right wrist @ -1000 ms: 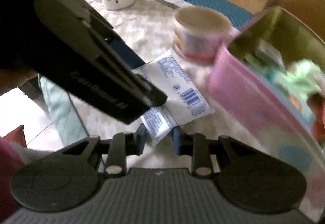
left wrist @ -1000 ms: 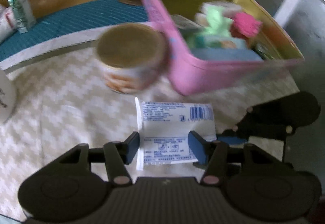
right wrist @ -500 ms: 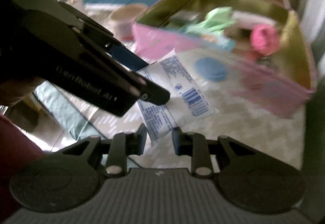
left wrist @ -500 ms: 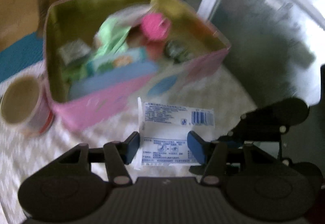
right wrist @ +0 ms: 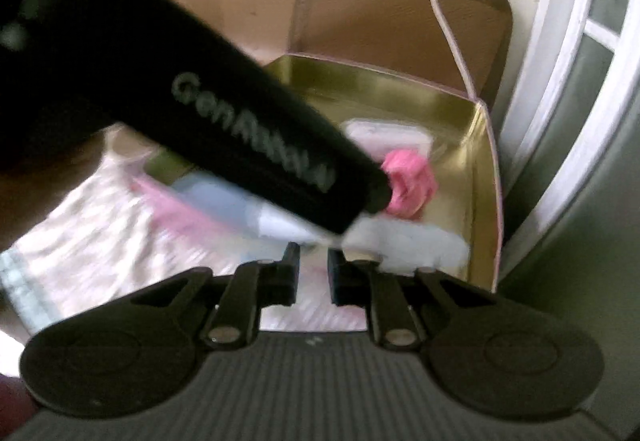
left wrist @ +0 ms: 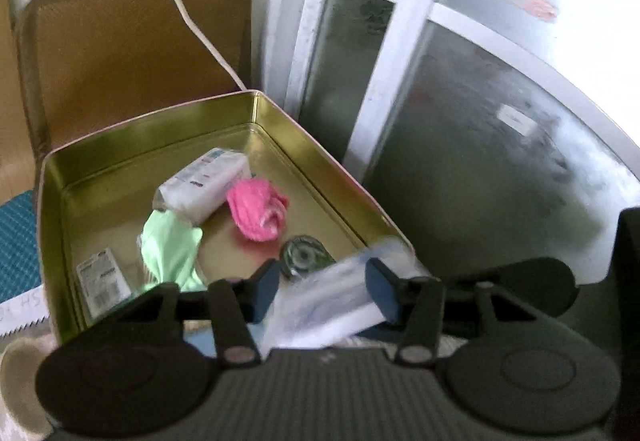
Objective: Organize soft objects
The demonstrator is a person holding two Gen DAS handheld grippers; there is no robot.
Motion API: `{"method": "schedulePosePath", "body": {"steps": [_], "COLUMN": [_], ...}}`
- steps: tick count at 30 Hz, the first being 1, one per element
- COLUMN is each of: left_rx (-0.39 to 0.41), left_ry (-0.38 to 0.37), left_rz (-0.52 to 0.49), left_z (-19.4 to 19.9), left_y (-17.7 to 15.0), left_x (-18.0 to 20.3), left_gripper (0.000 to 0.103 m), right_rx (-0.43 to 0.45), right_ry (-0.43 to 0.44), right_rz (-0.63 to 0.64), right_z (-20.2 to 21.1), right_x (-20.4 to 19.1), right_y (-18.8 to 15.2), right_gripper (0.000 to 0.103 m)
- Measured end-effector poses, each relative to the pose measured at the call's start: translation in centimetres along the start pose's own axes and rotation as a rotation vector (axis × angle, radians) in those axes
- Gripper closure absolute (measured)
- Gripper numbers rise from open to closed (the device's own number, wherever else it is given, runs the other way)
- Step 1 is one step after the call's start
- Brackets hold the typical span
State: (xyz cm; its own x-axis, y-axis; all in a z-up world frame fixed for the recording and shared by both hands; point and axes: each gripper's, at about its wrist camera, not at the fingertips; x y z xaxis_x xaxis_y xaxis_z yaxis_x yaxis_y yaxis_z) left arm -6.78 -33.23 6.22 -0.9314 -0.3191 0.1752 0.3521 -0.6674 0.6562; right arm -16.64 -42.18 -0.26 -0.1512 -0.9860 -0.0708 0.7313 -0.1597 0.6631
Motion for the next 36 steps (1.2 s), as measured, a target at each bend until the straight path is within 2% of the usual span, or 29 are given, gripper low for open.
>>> {"method": "schedulePosePath", "body": {"steps": [2,5,7,11,16,19,22,23,24,26,27,33,36], "left_rx": [-0.009,-0.024,-0.022,-0.018,-0.031,-0.035,-0.03,-0.024,-0.019,-0.008,-0.005,0.0,0.019], "left_ry": [0.003,0.066,0.102,0.147,0.213,0.239,0.266,0.277,0.283,0.297,0.303,0.375,0.452], "left_rz": [0.019,0.044,0.077,0.141,0.122,0.11,0.109,0.106,0.104,0.104,0.103,0.121,0.124], "left_z": [-1.4,-2.8,-2.9,-1.9,-0.4,0.2,1.1,1.8,2.3,3.5,4.0,7.1,8.9], "left_y": [1.0,1.7,1.7,1.3,0.9,0.7,0.5,0.2,0.1,-0.2,-0.4,-2.2,-3.3], "left_x": [-1.1,-2.5,-3.3,-4.5,-4.0,-3.2,-2.8,-2.4,-2.3,-1.8,-1.6,-1.4,-1.4], "left_gripper": [0.056,0.056,0.056,0.054,0.052,0.045,0.038,0.034,0.03,0.023,0.02,0.002,0.0], "right_rx": [-0.002,0.007,0.005,0.016,0.022,0.021,0.016,0.02,0.033,0.066,0.088,0.131,0.127], "right_ry": [-0.017,-0.084,-0.102,-0.069,0.001,0.065,0.108,0.119,0.13,0.134,0.136,0.139,0.152], "right_rz": [-0.011,0.002,-0.049,-0.127,-0.266,-0.373,-0.424,-0.439,-0.462,-0.5,-0.513,-0.557,-0.57], "right_z": [-1.7,-3.2,-3.2,-1.3,1.1,2.3,3.2,3.4,3.9,5.0,5.6,6.2,5.3], "right_x": [0.7,1.7,3.0,4.5,4.8,4.5,3.9,3.8,3.6,3.2,3.0,1.6,0.7], "right_y": [0.9,1.6,1.8,1.2,-0.1,-0.8,-0.2,0.3,0.8,1.4,1.7,2.2,2.5], "right_gripper": [0.085,0.085,0.084,0.083,0.083,0.083,0.08,0.073,0.06,0.043,0.037,0.022,0.018]}}
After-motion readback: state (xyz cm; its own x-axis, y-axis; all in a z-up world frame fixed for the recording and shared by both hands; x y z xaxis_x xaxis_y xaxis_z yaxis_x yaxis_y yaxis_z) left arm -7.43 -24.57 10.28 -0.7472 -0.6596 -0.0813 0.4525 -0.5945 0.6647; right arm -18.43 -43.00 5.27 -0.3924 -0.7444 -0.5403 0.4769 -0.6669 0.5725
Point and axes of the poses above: each gripper's, at about its wrist camera, not at the fingertips, and z roughly against the way its jaws point, x to its right, y to its top, and after that the axes turned 7 degrees about -z, right-handed
